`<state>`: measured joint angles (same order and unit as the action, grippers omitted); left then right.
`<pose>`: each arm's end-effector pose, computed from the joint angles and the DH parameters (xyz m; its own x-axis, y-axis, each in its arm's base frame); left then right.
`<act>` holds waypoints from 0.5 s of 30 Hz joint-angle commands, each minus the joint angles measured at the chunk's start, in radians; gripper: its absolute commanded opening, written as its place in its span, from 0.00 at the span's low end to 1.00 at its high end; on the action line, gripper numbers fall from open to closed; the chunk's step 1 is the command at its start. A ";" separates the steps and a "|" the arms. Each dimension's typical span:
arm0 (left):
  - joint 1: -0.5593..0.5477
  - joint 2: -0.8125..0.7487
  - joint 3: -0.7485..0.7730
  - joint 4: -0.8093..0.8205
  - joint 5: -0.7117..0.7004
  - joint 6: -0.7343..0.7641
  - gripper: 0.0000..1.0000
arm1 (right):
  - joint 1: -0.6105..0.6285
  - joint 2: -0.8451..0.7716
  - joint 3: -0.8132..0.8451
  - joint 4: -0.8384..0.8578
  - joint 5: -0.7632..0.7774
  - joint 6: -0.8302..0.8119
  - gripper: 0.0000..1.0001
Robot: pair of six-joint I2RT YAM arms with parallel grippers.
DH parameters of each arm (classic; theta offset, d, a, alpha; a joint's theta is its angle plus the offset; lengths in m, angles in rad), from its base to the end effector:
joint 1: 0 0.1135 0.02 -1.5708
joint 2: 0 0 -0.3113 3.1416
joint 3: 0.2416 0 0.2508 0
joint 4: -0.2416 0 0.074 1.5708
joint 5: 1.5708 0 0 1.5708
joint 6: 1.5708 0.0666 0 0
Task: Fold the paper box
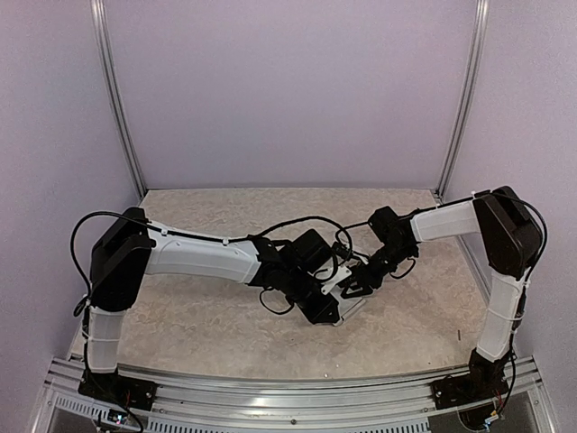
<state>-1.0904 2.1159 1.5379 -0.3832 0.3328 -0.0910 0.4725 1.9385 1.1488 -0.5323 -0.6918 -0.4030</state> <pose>0.2102 -0.4504 0.1846 -0.4613 0.6995 -0.5458 0.8863 0.3358 -0.3188 0.3162 0.2093 0.1519 -0.6016 -0.6466 -0.4690 -0.7895 0.3921 0.4722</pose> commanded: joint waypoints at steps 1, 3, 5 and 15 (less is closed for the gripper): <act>-0.006 0.010 0.037 -0.058 0.019 0.011 0.09 | 0.006 0.081 -0.039 -0.039 0.146 -0.020 0.45; -0.007 0.012 0.037 -0.064 0.028 0.012 0.07 | 0.007 0.081 -0.037 -0.040 0.146 -0.020 0.45; -0.008 0.015 0.036 -0.068 0.031 0.012 0.07 | 0.007 0.080 -0.036 -0.039 0.145 -0.020 0.45; -0.009 0.058 0.041 -0.061 0.018 0.022 0.06 | 0.006 0.087 -0.034 -0.040 0.141 -0.019 0.45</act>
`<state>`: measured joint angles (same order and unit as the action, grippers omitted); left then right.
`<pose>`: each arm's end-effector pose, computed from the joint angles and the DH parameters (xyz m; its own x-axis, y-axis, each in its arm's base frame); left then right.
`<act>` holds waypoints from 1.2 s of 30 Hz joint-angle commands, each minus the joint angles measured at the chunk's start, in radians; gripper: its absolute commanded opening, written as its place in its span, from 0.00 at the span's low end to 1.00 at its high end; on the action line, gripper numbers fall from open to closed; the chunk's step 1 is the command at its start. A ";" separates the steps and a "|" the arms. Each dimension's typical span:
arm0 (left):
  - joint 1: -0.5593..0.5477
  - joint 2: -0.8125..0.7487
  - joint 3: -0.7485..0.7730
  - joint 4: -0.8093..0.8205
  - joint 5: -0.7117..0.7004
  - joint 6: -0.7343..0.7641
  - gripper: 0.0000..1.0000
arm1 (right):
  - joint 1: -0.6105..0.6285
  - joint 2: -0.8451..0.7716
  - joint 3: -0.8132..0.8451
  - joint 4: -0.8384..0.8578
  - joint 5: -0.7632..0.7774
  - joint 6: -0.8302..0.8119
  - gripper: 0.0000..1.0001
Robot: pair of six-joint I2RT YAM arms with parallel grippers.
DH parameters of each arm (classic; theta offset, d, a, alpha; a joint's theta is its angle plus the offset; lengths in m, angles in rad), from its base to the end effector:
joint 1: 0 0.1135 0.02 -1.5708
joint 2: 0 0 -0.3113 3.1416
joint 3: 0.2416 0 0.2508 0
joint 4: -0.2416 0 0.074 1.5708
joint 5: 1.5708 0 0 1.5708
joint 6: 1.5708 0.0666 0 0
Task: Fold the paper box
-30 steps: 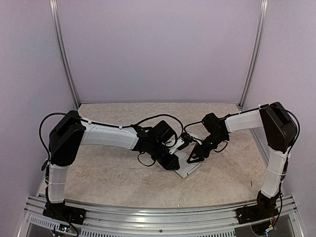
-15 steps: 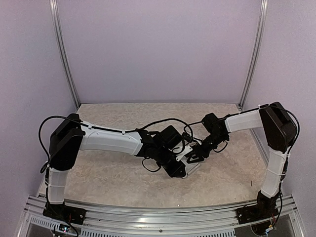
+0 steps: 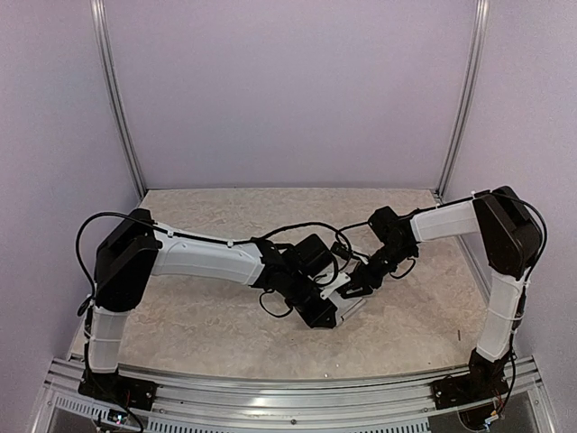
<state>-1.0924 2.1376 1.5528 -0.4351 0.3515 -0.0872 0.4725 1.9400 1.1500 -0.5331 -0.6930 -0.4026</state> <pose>0.2074 -0.4498 0.1754 -0.4706 0.7298 -0.4959 0.8788 0.3370 -0.3378 0.3164 0.2095 0.1517 -0.6024 -0.6464 -0.4682 -0.7887 0.3918 0.4738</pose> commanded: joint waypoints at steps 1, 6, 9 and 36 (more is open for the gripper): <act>-0.006 0.044 0.028 -0.008 -0.005 0.018 0.06 | 0.007 0.086 -0.035 -0.040 0.141 -0.019 0.45; 0.001 0.072 0.035 0.023 -0.022 0.018 0.06 | 0.007 0.091 -0.035 -0.040 0.138 -0.018 0.45; 0.005 0.084 0.042 0.039 -0.024 0.014 0.06 | 0.007 0.094 -0.036 -0.042 0.135 -0.018 0.45; 0.065 0.180 0.069 0.089 -0.099 -0.054 0.05 | 0.004 0.114 -0.041 -0.053 0.128 -0.020 0.45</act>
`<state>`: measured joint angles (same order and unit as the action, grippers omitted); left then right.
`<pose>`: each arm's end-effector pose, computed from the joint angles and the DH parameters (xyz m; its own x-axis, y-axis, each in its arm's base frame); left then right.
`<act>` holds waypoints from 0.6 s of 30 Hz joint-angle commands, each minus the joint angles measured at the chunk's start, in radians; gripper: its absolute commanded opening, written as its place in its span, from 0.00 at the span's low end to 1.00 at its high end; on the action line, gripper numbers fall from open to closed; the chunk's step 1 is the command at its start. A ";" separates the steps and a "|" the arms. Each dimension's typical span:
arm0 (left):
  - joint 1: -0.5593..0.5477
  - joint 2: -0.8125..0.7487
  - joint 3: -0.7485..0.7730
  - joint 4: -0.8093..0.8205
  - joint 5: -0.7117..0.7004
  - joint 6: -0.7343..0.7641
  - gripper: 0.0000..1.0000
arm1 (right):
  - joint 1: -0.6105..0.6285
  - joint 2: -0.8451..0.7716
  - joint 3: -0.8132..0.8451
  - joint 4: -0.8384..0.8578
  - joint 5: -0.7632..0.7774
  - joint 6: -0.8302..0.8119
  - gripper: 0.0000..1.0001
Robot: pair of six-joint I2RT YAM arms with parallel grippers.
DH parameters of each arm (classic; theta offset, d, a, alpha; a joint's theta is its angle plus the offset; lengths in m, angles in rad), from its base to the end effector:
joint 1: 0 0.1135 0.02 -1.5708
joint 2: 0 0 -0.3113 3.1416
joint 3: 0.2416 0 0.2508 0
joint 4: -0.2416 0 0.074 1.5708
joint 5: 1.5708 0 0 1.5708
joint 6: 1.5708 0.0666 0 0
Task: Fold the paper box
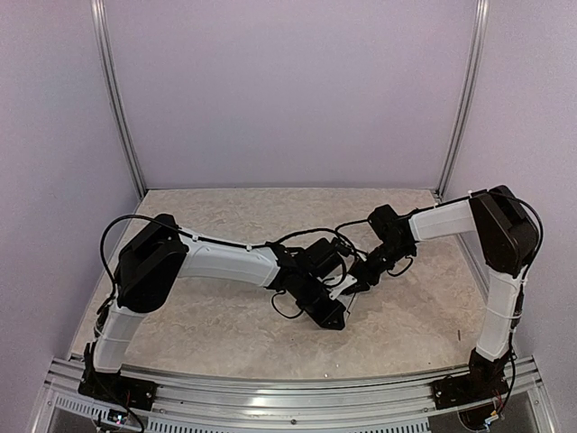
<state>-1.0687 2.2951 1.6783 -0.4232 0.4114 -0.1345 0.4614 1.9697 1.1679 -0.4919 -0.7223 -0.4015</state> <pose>0.2308 -0.4756 0.1383 -0.5321 0.7138 -0.4554 0.8371 0.3626 -0.4096 0.3272 0.2118 0.1479 -0.5990 -0.6252 -0.5003 -0.7931 0.3770 0.4784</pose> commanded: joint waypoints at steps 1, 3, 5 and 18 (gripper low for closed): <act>0.034 0.005 -0.078 0.079 -0.156 -0.001 0.06 | 0.013 0.086 -0.059 -0.093 0.158 -0.020 0.45; 0.018 -0.051 -0.116 0.081 -0.158 0.023 0.06 | 0.008 0.086 -0.054 -0.093 0.158 -0.019 0.45; 0.004 -0.093 -0.141 0.073 -0.161 0.037 0.06 | 0.002 0.086 -0.049 -0.093 0.155 -0.016 0.45; -0.024 -0.144 -0.110 0.108 -0.121 0.077 0.04 | -0.001 0.078 -0.051 -0.092 0.156 -0.014 0.45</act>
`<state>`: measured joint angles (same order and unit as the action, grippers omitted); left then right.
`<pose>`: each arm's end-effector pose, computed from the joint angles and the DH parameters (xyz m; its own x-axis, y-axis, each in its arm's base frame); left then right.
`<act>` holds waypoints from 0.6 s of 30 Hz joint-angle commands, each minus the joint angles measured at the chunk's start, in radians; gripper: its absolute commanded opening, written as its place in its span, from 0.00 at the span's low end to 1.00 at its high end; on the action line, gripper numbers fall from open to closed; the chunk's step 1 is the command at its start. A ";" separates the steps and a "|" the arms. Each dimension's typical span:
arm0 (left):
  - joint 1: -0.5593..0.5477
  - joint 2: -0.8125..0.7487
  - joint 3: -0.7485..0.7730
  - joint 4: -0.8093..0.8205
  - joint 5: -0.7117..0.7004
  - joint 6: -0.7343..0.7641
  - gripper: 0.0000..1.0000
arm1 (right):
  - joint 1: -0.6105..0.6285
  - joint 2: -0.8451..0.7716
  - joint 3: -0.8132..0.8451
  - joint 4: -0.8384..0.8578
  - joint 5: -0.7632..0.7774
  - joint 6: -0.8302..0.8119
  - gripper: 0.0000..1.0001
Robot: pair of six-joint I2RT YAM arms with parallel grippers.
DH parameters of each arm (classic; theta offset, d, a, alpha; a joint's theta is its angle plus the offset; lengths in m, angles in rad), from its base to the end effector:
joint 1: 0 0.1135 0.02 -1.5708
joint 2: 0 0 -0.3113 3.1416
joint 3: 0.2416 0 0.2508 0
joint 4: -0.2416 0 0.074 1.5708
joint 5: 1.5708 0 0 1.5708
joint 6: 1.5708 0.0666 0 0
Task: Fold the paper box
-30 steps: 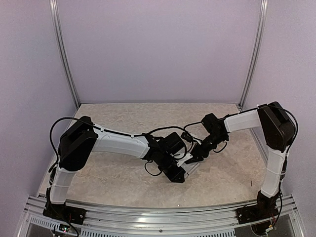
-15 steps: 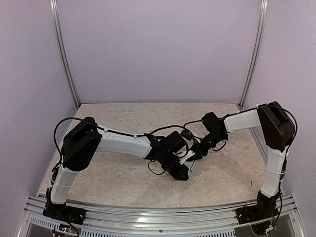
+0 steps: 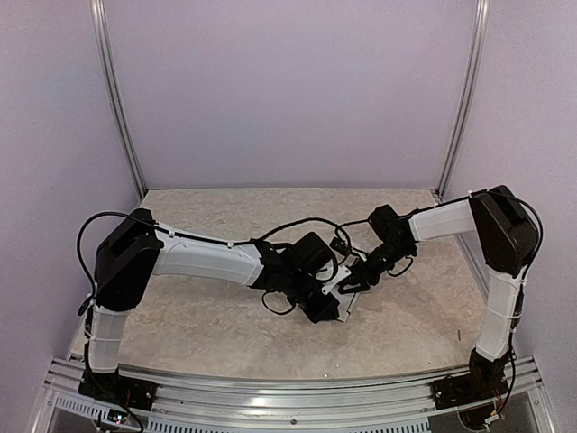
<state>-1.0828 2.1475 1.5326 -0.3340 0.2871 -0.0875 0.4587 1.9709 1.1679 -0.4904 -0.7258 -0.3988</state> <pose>0.2195 -0.4537 0.1709 -0.4604 0.6886 -0.5602 0.8876 0.3655 -0.2802 0.3278 0.2112 0.1476 -0.6028 -0.6216 -0.5002 -0.7902 0.3785 0.4819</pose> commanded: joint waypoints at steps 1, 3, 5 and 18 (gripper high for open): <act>-0.012 0.007 0.043 0.022 0.008 0.035 0.04 | 0.002 0.077 -0.051 -0.093 0.159 -0.017 0.45; -0.014 0.016 0.059 0.017 0.016 0.046 0.04 | 0.002 0.075 -0.053 -0.094 0.159 -0.017 0.45; -0.016 0.026 0.074 0.008 0.019 0.053 0.03 | 0.002 0.075 -0.052 -0.092 0.158 -0.017 0.45; -0.026 0.075 0.086 -0.040 0.028 0.084 0.01 | 0.001 0.084 -0.050 -0.094 0.155 -0.021 0.45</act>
<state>-1.0962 2.2200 1.6310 -0.3523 0.3073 -0.0223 0.4583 1.9713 1.1679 -0.4904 -0.7261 -0.3988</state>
